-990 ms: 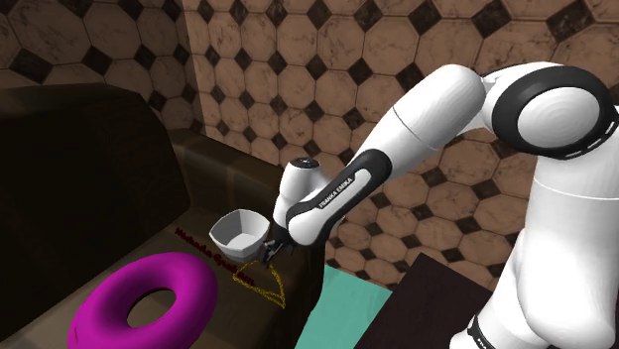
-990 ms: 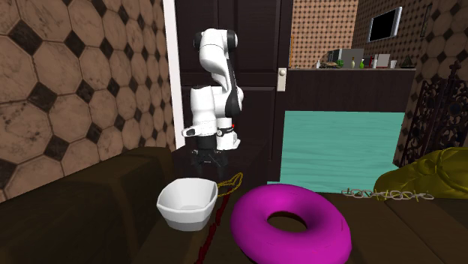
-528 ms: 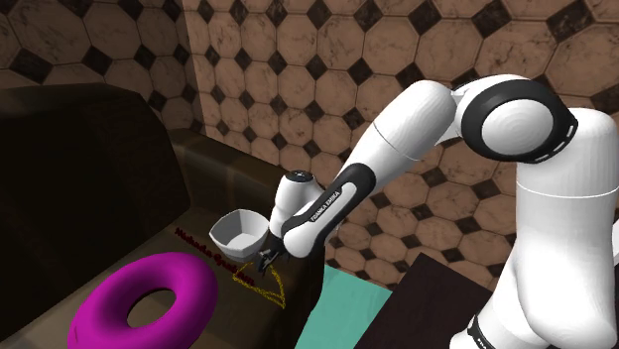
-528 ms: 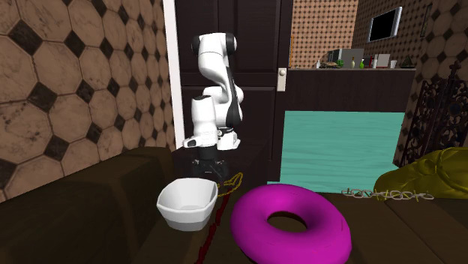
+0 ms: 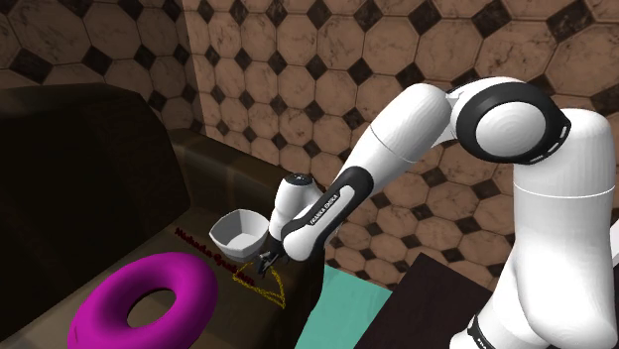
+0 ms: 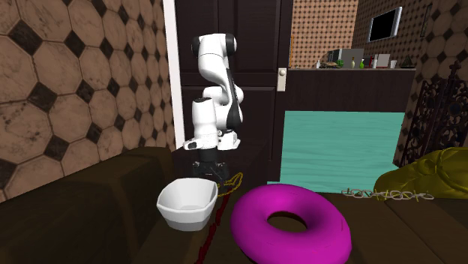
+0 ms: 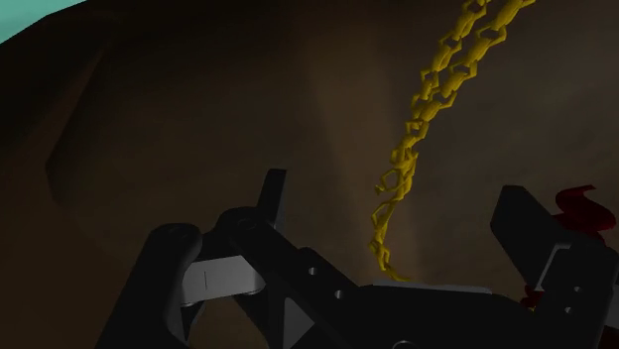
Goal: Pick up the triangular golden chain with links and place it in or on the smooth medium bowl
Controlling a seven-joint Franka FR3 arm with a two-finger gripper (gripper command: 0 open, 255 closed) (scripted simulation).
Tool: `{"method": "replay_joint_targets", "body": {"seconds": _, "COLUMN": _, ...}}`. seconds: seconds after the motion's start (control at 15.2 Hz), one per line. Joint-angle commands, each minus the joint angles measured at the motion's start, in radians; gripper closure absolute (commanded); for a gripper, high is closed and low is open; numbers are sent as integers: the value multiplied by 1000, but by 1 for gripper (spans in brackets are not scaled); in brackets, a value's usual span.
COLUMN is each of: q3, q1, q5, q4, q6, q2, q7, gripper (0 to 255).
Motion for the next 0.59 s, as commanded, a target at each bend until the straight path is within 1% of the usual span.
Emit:
{"method": "replay_joint_targets", "body": {"seconds": 0.0, "q3": 0, "q1": 0, "q5": 0, "q4": 0, "q6": 0, "q2": 0, "q7": 0, "gripper": 255}}
{"method": "replay_joint_targets", "body": {"seconds": 0.53, "q3": 2, "q1": -3, "q5": 2, "q4": -4, "q6": -3, "q2": -7, "q7": -3, "gripper": 255}}
